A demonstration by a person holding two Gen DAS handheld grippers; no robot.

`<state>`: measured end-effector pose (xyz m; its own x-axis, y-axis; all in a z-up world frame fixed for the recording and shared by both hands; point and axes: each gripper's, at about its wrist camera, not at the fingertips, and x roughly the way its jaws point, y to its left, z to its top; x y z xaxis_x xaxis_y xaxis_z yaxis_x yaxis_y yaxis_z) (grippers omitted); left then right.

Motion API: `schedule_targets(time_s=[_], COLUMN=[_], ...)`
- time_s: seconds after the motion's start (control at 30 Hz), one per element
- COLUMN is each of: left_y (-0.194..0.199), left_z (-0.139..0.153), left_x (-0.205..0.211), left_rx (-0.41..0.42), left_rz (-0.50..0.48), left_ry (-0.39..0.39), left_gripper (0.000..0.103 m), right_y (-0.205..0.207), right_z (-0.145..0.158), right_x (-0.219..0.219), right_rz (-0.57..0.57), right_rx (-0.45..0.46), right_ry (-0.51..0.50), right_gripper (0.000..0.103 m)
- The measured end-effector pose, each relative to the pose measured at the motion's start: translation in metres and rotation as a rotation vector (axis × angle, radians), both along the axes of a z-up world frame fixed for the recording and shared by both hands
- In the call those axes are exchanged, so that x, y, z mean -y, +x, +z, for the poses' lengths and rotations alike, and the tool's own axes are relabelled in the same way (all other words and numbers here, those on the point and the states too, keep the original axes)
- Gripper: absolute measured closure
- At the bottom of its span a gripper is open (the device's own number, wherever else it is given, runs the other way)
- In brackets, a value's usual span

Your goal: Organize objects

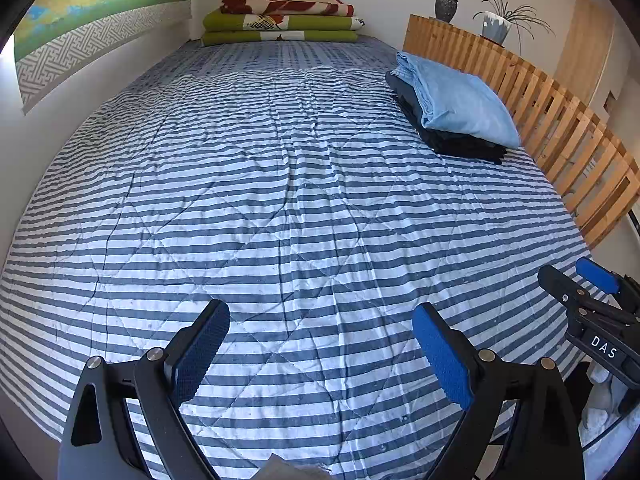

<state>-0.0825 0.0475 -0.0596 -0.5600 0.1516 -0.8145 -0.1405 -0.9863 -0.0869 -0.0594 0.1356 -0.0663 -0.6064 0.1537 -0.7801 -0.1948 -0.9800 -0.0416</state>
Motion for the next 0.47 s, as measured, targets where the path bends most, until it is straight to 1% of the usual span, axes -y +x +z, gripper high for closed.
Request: schedule_targets(time_s=[0.1,0.27,0.47], left_y=[-0.001,-0.006,-0.01], left_z=[-0.001,-0.004,-0.005], left_x=[0.003,0.012,0.03], left_rx=[-0.011,-0.005,-0.011], left_rz=[0.001,0.028,0.064], left_ry=[-0.009,-0.004,-0.02], left_gripper=[0.008,0.008,0.008], right_y=[-0.003,-0.008,-0.014], right_z=[-0.002,-0.011,-0.015], right_x=[0.003,0.008,0.017], right_rz=[0.001,0.008,0.02], right_rx=[0.003,0.026,0.031], right_ry=[-0.001,-0.002,-0.006], right_gripper=[0.031,0.031,0.031])
